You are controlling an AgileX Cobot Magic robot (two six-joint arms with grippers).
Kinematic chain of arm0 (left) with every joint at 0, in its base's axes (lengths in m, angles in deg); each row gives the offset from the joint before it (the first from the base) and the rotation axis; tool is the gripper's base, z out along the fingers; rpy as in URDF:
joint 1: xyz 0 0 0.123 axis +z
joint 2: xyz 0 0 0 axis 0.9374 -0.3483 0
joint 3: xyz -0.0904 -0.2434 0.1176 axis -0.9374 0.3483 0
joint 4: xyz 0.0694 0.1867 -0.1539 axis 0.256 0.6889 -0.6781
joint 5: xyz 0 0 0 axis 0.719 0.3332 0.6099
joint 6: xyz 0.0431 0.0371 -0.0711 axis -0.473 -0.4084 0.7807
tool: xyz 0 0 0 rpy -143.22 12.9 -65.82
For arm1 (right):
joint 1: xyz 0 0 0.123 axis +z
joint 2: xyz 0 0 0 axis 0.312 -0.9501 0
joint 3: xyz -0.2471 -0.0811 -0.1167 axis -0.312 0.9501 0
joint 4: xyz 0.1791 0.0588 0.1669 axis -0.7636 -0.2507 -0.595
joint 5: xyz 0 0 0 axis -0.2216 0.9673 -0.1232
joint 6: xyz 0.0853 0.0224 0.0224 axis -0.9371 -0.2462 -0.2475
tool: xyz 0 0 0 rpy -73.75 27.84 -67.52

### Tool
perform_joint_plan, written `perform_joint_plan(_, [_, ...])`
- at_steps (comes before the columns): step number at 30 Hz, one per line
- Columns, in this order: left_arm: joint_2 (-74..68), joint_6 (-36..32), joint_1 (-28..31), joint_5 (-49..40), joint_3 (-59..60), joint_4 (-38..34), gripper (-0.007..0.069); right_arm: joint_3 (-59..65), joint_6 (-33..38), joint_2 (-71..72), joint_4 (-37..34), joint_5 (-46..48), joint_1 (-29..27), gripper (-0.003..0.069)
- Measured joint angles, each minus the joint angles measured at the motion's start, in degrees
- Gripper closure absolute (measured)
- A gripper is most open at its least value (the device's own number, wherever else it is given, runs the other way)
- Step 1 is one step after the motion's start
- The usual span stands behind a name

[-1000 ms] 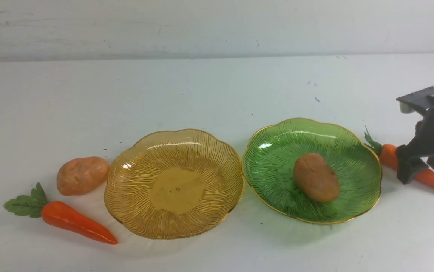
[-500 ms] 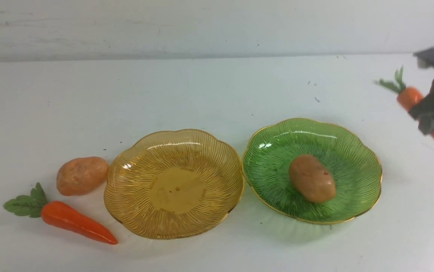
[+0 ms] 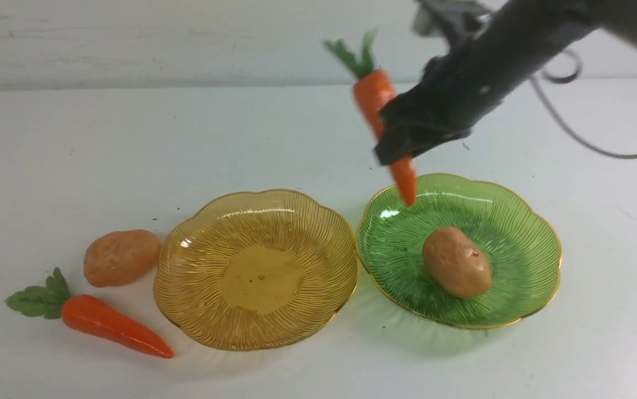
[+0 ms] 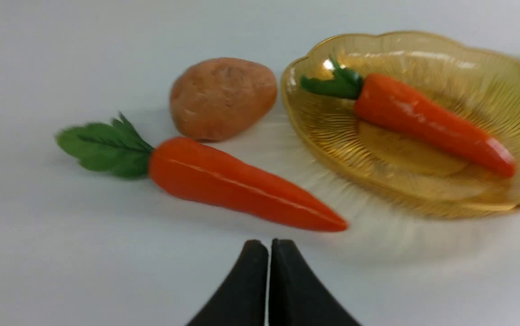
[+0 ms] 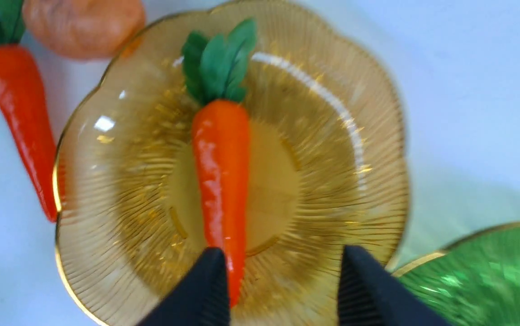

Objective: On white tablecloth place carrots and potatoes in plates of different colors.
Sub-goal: 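Place the carrot on the yellow plate with the right gripper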

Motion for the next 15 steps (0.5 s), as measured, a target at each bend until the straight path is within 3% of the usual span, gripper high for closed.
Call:
perform_joint_plan(3, [0.0,7.2,0.0,-0.1,0.0,-14.7,0.0628,2.1,-3.3,8.6,7.7,0.6,-1.9,0.059])
perform_joint_plan(4, [0.0,9.1,0.0,-0.1,0.0,-20.0,0.0628,4.3,-4.3,12.4,10.3,0.6,-2.8,0.0634])
perform_joint_plan(7, [0.0,11.3,0.0,0.0,0.0,-31.8,0.0628,14.6,-5.8,25.4,14.2,0.9,-4.8,0.0669])
perform_joint_plan(9, [0.0,11.3,0.0,0.1,0.0,-35.6,0.0628,23.8,-8.0,37.5,15.1,1.1,-6.0,0.0673])
perform_joint_plan(12, [0.0,10.4,0.0,0.2,0.0,-37.2,0.0628,38.2,-10.0,52.1,15.0,-0.8,-6.3,0.0674])
perform_joint_plan(15, [0.0,9.9,0.0,2.3,0.0,-37.6,0.0628,54.4,-9.9,67.3,14.4,-11.4,-6.3,0.0674])
